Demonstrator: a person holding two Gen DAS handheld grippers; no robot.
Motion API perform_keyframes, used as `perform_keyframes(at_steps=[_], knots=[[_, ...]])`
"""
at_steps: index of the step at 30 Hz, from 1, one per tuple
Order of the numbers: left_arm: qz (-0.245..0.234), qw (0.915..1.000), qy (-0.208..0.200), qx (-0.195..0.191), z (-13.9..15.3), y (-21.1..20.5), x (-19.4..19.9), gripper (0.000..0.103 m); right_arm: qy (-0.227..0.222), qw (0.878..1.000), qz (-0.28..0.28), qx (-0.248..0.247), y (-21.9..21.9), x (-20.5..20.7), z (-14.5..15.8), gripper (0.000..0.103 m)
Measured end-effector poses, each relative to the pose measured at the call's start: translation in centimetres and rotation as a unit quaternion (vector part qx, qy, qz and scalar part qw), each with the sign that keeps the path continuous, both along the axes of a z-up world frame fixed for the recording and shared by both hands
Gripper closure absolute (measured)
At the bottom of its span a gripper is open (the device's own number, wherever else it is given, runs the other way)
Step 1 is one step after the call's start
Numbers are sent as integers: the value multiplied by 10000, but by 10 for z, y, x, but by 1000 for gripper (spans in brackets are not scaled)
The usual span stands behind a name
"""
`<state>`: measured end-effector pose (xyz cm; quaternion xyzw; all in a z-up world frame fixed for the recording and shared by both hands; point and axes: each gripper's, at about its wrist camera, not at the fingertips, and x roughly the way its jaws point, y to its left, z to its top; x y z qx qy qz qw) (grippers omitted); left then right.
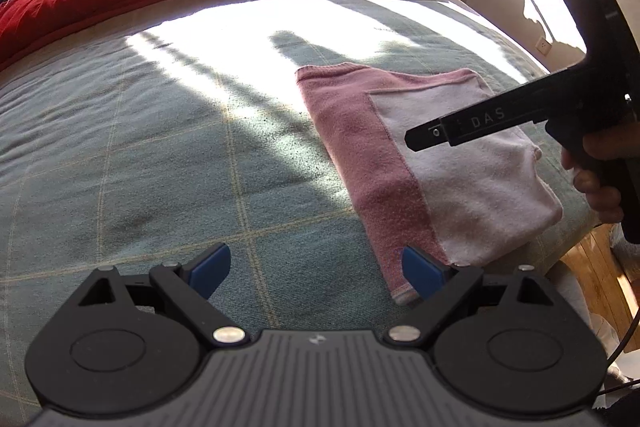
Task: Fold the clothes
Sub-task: 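Move the left gripper to the sweater's pink end while the right gripper reaches its folded edge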
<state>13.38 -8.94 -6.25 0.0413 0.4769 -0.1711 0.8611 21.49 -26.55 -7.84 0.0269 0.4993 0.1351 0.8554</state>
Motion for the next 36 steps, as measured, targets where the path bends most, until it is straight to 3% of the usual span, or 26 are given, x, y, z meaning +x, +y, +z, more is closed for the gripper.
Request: perform_keyframes(at_steps=[10, 21, 29, 32, 36], knots=[[-308, 9988, 110, -369, 6, -44, 8, 10, -333, 9958, -800, 310, -75, -41, 18, 34], [0, 9965, 523, -649, -9, -59, 49, 10, -97, 9809, -1530, 1196, -156, -45, -6, 25], [609, 9745, 1206, -1789, -36, -36, 95, 10, 421, 9534, -2013, 2207, -200, -36, -53, 22], [776, 9692, 1331, -1921, -48, -35, 108, 10, 609, 9406, -2103, 2594, -211, -30, -71, 22], [954, 9611, 1574, -2057, -67, -34, 123, 10, 838, 9377, -1899, 2785, -206, -18, -90, 21]])
